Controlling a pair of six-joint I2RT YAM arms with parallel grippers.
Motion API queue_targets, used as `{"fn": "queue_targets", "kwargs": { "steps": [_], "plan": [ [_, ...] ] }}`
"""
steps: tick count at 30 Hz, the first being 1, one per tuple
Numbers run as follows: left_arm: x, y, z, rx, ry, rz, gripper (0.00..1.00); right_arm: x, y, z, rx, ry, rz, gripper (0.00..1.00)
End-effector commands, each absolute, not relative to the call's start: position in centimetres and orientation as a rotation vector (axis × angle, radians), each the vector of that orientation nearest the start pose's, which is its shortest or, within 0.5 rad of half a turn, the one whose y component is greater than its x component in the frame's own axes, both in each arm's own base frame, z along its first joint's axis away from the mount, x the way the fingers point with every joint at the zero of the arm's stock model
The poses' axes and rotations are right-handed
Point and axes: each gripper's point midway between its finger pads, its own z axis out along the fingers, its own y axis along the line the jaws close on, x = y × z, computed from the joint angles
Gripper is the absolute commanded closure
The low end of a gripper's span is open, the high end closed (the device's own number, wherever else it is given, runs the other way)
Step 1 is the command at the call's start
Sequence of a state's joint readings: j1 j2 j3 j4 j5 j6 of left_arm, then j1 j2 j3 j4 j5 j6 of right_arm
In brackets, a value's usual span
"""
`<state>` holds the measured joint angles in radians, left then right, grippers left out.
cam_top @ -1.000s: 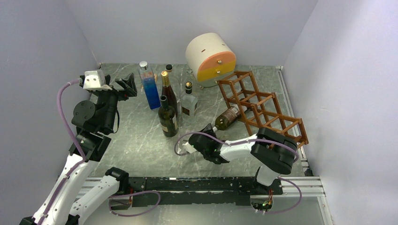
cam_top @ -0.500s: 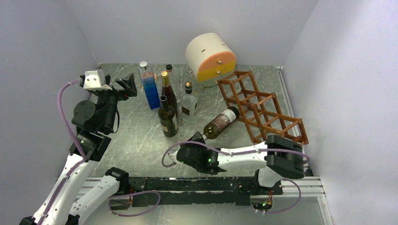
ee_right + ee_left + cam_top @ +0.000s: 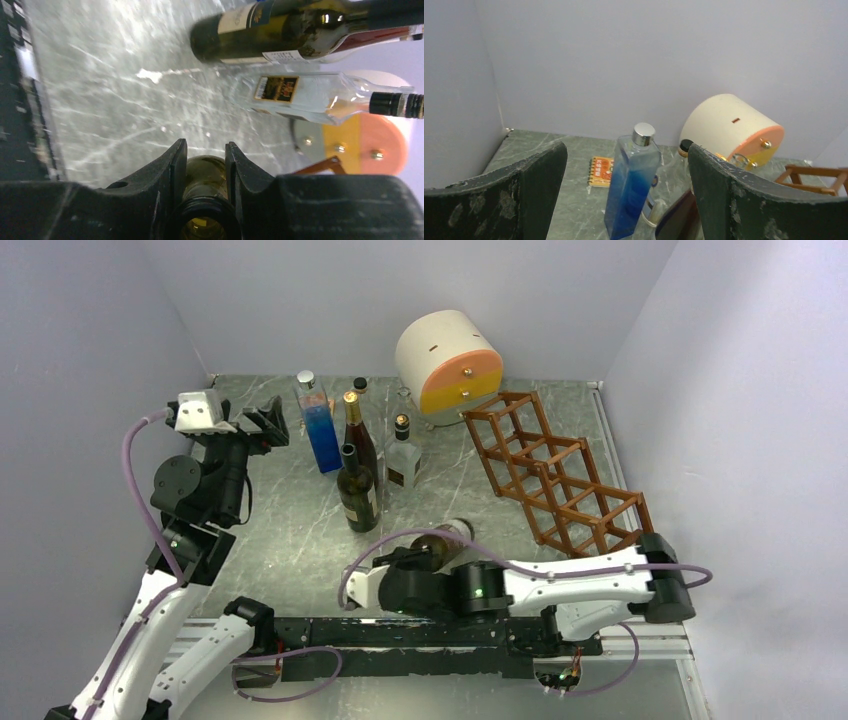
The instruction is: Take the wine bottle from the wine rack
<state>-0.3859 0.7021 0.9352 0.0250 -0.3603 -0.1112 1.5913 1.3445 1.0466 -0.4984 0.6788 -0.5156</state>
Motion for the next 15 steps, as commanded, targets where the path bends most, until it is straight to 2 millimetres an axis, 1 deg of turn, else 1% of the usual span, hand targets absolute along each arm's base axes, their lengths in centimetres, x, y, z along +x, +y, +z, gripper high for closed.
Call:
{"fn": "queue_targets", "kwargs": {
  "steps": [1, 3, 5, 8, 10, 13, 15],
  "plan": [
    [27.7, -2.4, 43.8, -0.203, 1.256, -0.128, 0.06, 8.9, 34.2, 23.5, -1.550, 1.397, 0.195, 1.00],
    [27.2, -1.0, 44.3, -0.240, 1.230, -0.106, 0.06, 8.0, 36.1, 25.7, -1.442, 1.385, 0.363, 1.00],
    [26.8, 0.2, 44.6, -0.266, 1.205, -0.079, 0.06, 7.3, 37.5, 27.7, -1.365, 1.378, 0.474, 1.00],
    [26.6, 2.0, 44.6, -0.318, 1.199, -0.003, 0.06, 5.9, 40.0, 30.1, -1.322, 1.352, 0.622, 1.00],
    [26.5, 2.7, 44.3, -0.347, 1.197, 0.030, 0.06, 5.4, 41.5, 31.7, -1.304, 1.328, 0.680, 1.00],
    [26.2, 3.8, 43.9, -0.401, 1.191, 0.062, 0.06, 5.4, 43.6, 34.3, -1.248, 1.290, 0.764, 1.00],
    [25.1, 5.3, 43.8, -0.492, 1.159, 0.089, 0.06, 6.4, 44.8, 35.7, -1.197, 1.287, 0.825, 1.00]
  ]
}}
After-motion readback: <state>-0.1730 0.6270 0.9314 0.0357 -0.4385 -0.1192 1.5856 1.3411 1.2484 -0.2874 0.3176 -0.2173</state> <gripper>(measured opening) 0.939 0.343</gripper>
